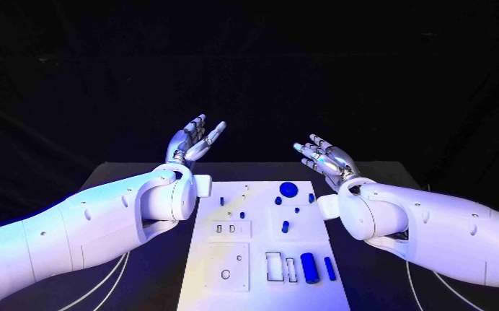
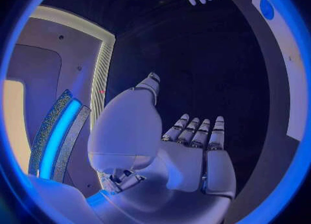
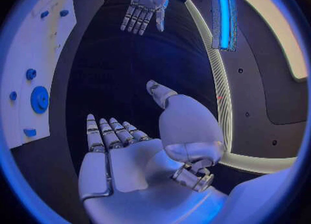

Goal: Assemble the parts on the task board

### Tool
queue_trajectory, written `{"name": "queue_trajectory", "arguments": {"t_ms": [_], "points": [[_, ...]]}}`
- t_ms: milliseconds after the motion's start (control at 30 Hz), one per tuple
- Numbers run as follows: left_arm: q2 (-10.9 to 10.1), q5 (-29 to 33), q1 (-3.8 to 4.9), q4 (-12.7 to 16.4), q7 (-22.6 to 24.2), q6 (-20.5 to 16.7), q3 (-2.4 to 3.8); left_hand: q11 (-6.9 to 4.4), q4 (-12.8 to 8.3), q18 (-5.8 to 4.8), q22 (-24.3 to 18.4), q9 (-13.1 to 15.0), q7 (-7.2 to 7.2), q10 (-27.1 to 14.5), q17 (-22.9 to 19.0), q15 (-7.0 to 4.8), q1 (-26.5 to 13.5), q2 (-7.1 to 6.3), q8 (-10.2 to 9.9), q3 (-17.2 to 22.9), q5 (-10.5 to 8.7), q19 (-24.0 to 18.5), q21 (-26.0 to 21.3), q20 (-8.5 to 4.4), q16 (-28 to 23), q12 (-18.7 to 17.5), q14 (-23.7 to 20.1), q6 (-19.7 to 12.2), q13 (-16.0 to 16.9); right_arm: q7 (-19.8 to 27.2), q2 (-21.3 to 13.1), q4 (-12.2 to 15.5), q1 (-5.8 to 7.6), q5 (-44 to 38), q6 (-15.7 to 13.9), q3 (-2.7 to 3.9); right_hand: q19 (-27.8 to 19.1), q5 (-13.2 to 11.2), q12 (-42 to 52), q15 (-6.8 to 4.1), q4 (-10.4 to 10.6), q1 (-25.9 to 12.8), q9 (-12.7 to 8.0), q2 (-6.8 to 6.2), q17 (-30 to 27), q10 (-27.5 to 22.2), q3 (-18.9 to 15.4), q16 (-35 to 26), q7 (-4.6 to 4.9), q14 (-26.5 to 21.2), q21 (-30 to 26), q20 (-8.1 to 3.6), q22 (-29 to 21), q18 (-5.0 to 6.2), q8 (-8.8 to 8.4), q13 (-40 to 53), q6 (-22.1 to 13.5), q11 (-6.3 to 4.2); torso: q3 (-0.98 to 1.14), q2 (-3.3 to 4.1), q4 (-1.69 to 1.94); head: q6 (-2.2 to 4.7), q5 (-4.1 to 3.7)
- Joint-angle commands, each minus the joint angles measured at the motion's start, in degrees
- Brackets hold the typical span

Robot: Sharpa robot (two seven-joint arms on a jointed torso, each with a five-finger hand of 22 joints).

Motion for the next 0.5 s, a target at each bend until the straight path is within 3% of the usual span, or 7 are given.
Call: {"name": "queue_trajectory", "arguments": {"t_ms": [33,133,300,333,367,400,500], "points": [[0.1,0.3,0.08,0.0,1.8,3.7,0.05,0.79,0.9,0.71,0.1,0.1,5.04,0.2,0.1,0.79,2.9,-0.21,0.5,0.2,0.45,0.3,0.3,0.98,0.4,0.3,0.3,0.8,0.1,-3.9,0.1,-0.7,0.99,-2.8,11.7,-0.86,1.7,0.6,0.7,0.89,-0.7,3.2,0.5,0.02,0.5,2.5,1.6,0.6,9.68,2.1,0.9,0.74,0.4,0.48,0.63,0.3,1.9,0.79,-0.01,0.0,0.01,0.0,-0.01],[0.1,0.3,0.08,0.0,1.8,3.7,0.05,0.8,0.9,0.71,0.1,0.1,5.04,0.2,0.1,0.8,2.9,-0.21,0.5,0.2,0.45,0.3,0.3,0.98,0.4,0.4,0.3,0.8,0.1,-4.7,0.2,-1.1,1.73,-3.2,14.0,-1.64,3.6,0.4,1.1,0.86,-1.6,4.7,1.0,-0.3,1.0,5.7,2.2,1.3,9.66,5.2,1.8,0.71,0.8,0.51,1.3,0.6,4.1,0.76,-0.01,0.0,0.01,0.0,-0.01],[0.1,0.3,0.08,0.0,1.8,3.7,0.05,1.89,0.8,0.36,0.3,0.4,6.06,1.4,0.4,1.43,3.3,0.4,0.9,0.3,0.44,1.0,0.7,1.14,0.7,0.6,1.5,1.8,0.3,-5.2,0.2,-1.4,2.2,-3.4,15.4,-2.15,10.7,0.7,3.3,0.56,-3.9,9.4,3.3,-1.45,3.3,20.0,3.3,4.8,9.52,18.1,4.7,0.74,2.0,0.92,4.73,1.7,14.0,0.79,-0.01,0.0,0.01,0.0,-0.01],[-1.6,-1.3,0.08,-0.4,1.1,7.1,-0.1,2.19,0.8,0.14,0.4,0.5,6.34,1.9,0.5,1.68,3.4,0.56,1.0,0.4,0.44,1.3,0.8,1.18,0.9,0.6,2.0,2.1,0.4,-3.1,-0.2,-3.6,2.48,-17.6,9.9,-2.13,13.1,1.2,3.9,0.32,-4.4,10.4,4.1,-1.86,3.8,24.5,3.5,5.6,9.18,21.5,5.6,0.71,2.3,0.98,6.04,2.0,17.6,0.57,-0.36,0.62,-0.05,-0.11,-0.76],[-1.8,-1.7,0.08,-0.3,1.0,7.4,-0.11,2.43,0.8,-0.08,0.4,0.6,6.58,2.3,0.6,1.92,3.4,0.7,1.1,0.4,0.43,1.6,1.0,1.21,1.0,0.7,2.6,2.4,0.4,-3.1,-0.3,-3.6,2.54,-18.8,9.5,-2.12,16.3,1.4,4.6,-0.02,-5.2,11.7,5.3,-2.81,4.6,29.8,3.7,6.9,8.52,26.3,6.7,0.61,2.7,1.46,8.08,2.2,23.0,0.25,-0.36,0.76,0.02,-0.04,-0.83],[-2.0,-2.1,0.09,-0.2,0.9,7.8,-0.12,3.54,0.7,-1.24,0.7,0.9,7.66,3.5,1.1,3.2,3.7,1.15,1.6,0.7,0.48,2.9,1.5,1.33,1.6,0.9,4.7,3.5,0.5,-3.1,-0.4,-3.7,2.62,-20.5,9.0,-2.11,20.7,0.9,4.8,-0.52,-5.9,13.1,5.9,-3.85,5.0,34.4,3.6,7.7,7.99,30.3,8.0,0.61,3.0,2.13,9.1,2.3,26.2,-0.23,-0.39,0.87,0.09,-0.13,-0.9],[-2.7,-2.8,0.1,0.3,0.6,8.6,-0.13,4.15,0.7,-2.41,1.1,1.2,8.22,4.8,1.5,4.29,4.2,1.23,1.9,1.0,0.41,4.8,2.4,1.33,2.1,1.0,6.6,4.4,0.6,-3.5,-0.7,-3.7,2.9,-25.2,7.8,-2.08,30.3,0.6,4.9,-1.44,-6.3,15.1,7.2,-5.0,6.1,43.3,3.5,9.4,7.63,39.8,10.6,0.53,3.5,3.18,11.12,2.7,33.2,-1.07,-0.45,1.19,0.2,-0.18,-0.91]]}}
